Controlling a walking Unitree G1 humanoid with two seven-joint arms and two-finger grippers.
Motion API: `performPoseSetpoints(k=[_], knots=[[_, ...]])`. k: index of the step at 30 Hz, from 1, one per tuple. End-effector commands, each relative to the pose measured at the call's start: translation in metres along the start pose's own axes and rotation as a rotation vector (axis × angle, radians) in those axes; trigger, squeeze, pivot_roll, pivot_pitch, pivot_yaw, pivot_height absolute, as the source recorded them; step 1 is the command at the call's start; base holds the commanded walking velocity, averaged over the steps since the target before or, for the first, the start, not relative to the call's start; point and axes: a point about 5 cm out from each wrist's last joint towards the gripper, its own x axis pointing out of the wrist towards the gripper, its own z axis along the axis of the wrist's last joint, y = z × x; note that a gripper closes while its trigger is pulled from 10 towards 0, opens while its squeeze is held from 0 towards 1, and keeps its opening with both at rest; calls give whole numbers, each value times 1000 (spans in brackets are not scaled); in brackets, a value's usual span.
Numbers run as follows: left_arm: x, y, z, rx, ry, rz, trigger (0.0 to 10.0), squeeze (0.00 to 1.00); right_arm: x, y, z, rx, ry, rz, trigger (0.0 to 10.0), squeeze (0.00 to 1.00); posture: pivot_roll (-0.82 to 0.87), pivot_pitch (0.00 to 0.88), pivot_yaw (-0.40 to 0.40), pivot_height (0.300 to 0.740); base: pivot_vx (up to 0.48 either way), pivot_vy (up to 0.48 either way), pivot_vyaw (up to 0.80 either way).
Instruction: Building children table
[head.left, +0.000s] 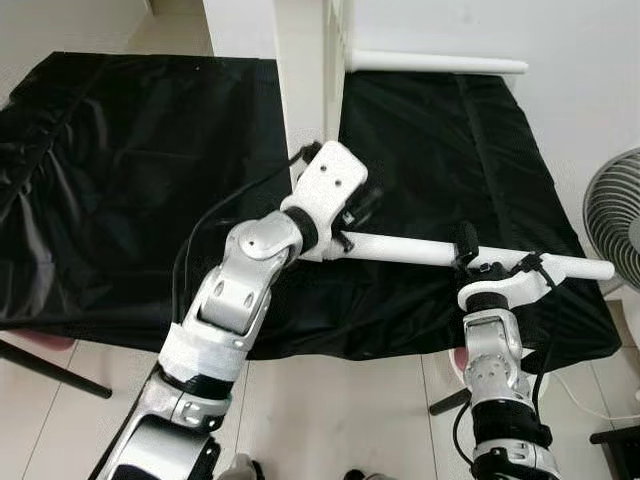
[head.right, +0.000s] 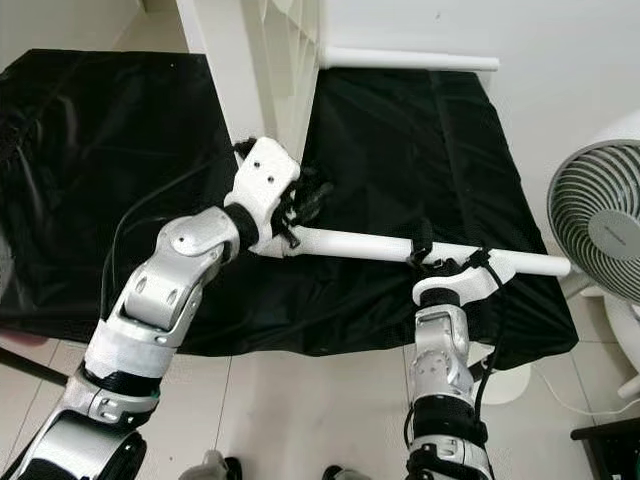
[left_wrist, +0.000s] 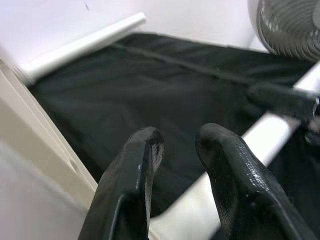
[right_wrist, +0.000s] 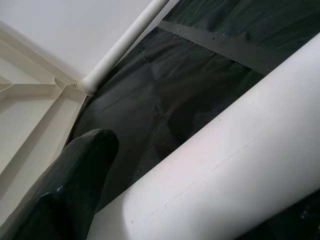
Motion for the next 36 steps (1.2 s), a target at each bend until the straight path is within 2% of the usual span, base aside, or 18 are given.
performPoseSetpoints(k=[1, 3, 4, 5, 6, 7, 12, 17, 19, 20, 22, 23, 27, 29, 36], knots=[[-2, -12, 3, 29, -25, -110, 10000, 0, -38, -52, -44, -9, 233, -258, 10000, 451, 132, 191, 35, 740, 0, 0, 0], [-3, -16, 1, 32, -21, -135, 10000, 0, -38, -51, -45, -6, 233, -251, 10000, 435, 132, 193, 35, 740, 0, 0, 0], [-4, -17, 0, 32, -17, -149, 10000, 0, -38, -51, -45, -4, 233, -247, 10000, 255, 133, 193, 35, 740, 0, 0, 0], [-5, -19, -5, 6, 0, -161, 10000, 1000, -38, -50, -45, -3, 228, -246, 10000, 247, 133, 193, 35, 740, 0, 0, 0], [-5, -19, -5, 6, 0, -161, 10000, 1000, -38, -50, -45, -3, 228, -246, 10000, 247, 133, 193, 35, 740, 0, 0, 0], [-5, -21, -10, -11, 17, -173, 10000, 1000, -38, -49, -44, 9, 219, -239, 10000, 1000, 135, 192, 35, 740, 0, 0, 0], [-4, -26, -18, -2, 45, -208, 10000, 1000, -37, -48, -43, 20, 205, -233, 10000, 1000, 136, 191, 31, 740, 0, 0, 0], [-2, -35, -24, 98, 68, -247, 10000, 1000, -34, -46, -43, 1, 222, -224, 10000, 1000, 131, 186, 20, 740, 0, 0, 0], [-2, -35, -24, 98, 68, -247, 10000, 1000, -34, -46, -43, 1, 222, -224, 10000, 1000, 131, 186, 20, 740, 0, 0, 0], [0, -37, -26, 132, 71, -250, 10000, 0, -33, -45, -44, 8, 230, -215, 10000, 0, 130, 185, 16, 740, 0, 0, 0], [3, -39, -29, 152, 79, -248, 10000, 0, -32, -43, -44, 3, 235, -208, 10000, 0, 127, 186, 10, 740, 0, 0, 0], [8, -41, -34, 191, 95, -231, 10000, 0, -31, -40, -44, -3, 240, -196, 10000, 0, 124, 185, 6, 740, 0, 0, 0], [12, -42, -37, 209, 109, -217, 10000, 0, -30, -39, -44, -5, 241, -192, 10000, 0, 123, 185, 3, 740, 0, 0, 0], [19, -44, -41, 248, 118, -206, 10000, 0, -29, -38, -44, -7, 242, -188, 10000, 0, 116, 185, -6, 740, 0, 0, 0], [33, -49, -42, 271, 107, -200, 10000, 0, -27, -34, -43, -11, 242, -177, 10000, 0, 103, 186, -7, 740, 0, 0, 0]])
